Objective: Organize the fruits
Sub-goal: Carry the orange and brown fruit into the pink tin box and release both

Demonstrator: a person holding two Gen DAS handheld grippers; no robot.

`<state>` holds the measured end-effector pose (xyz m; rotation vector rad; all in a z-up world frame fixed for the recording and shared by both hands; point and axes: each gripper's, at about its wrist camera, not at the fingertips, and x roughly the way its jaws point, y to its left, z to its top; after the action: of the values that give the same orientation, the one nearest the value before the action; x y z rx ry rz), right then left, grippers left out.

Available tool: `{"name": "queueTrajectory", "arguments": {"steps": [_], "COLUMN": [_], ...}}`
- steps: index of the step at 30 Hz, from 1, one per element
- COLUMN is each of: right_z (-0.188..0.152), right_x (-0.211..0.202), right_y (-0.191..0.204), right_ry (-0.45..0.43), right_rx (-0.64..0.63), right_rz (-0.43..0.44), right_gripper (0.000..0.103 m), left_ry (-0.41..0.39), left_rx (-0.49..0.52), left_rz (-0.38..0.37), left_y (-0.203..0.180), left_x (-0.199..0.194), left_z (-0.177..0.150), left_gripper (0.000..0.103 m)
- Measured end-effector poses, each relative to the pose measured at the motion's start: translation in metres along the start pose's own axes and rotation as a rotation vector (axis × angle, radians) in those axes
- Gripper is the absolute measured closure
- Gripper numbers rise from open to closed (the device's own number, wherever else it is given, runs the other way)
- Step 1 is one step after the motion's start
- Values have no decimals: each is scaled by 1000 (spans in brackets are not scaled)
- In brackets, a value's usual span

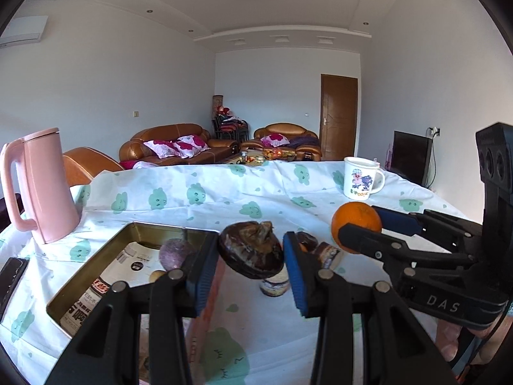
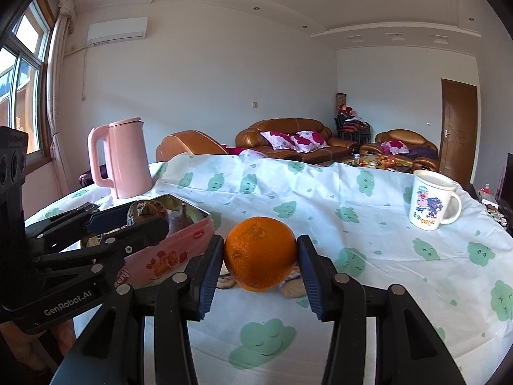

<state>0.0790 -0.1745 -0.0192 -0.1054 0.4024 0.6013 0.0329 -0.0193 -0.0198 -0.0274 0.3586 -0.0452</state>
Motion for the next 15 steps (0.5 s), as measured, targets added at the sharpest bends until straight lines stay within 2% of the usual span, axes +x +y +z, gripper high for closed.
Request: {"name": "queueTrajectory", "arguments": {"steps": [7,15], "right_z": [23,19], "right_x": [40,86], "right_y": [54,106], "right_ry": [54,143], "right_rx": [-68,-128], "right_rz": [114,191], "right_gripper": [54,54], "left_ry": [38,107], "left_rx": [-82,-147], "left_rz": [99,162], "left_y": [65,121], "left_x": [5,18], "left_z": [3,-4], "left_gripper": [61,61]}}
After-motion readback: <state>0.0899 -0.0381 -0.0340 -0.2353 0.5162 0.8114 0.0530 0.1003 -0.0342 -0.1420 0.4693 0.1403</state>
